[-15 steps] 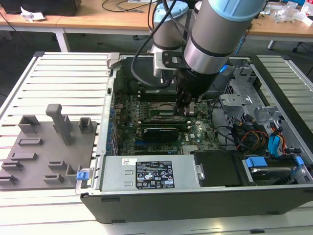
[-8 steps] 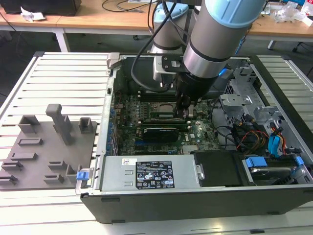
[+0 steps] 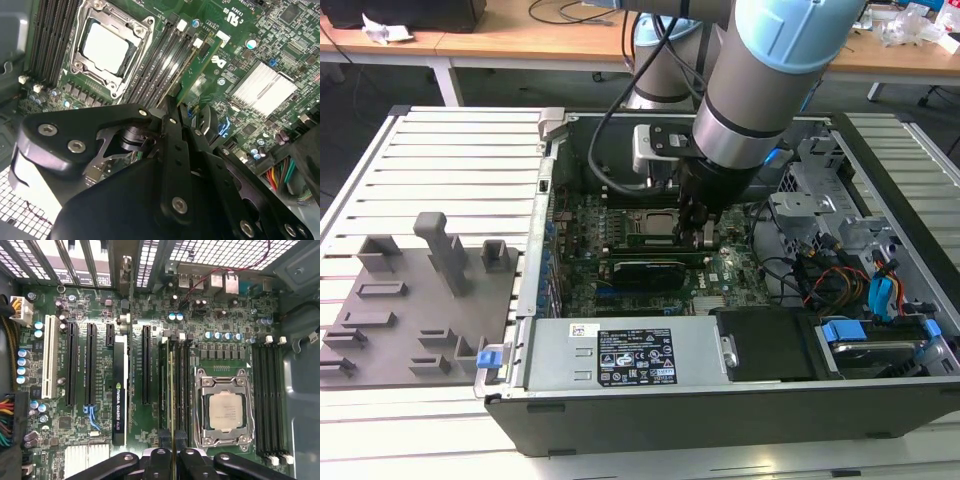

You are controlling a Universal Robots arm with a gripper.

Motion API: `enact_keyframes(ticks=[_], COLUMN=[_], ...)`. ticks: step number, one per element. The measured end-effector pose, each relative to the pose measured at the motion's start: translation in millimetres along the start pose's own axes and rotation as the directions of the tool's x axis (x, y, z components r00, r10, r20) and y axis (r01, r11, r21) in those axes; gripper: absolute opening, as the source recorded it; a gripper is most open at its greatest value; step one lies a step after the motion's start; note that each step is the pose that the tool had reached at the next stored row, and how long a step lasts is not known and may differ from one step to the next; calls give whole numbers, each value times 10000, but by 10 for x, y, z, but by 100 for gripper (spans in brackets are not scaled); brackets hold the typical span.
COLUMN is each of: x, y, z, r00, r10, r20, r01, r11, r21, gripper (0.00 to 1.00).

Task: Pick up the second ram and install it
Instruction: 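Insert the second ram into the second slot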

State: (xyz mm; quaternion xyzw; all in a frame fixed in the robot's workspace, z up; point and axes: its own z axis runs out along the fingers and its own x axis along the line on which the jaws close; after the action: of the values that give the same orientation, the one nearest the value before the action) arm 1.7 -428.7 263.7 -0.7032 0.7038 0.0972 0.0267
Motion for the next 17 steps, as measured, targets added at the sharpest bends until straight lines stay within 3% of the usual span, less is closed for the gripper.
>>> enact_keyframes(ticks=[17], x=[32], y=[-18], z=[176], r00=[10000], r10=[0], r20=[0], r01=[0], r11=[10000], r21=[0], gripper=[13])
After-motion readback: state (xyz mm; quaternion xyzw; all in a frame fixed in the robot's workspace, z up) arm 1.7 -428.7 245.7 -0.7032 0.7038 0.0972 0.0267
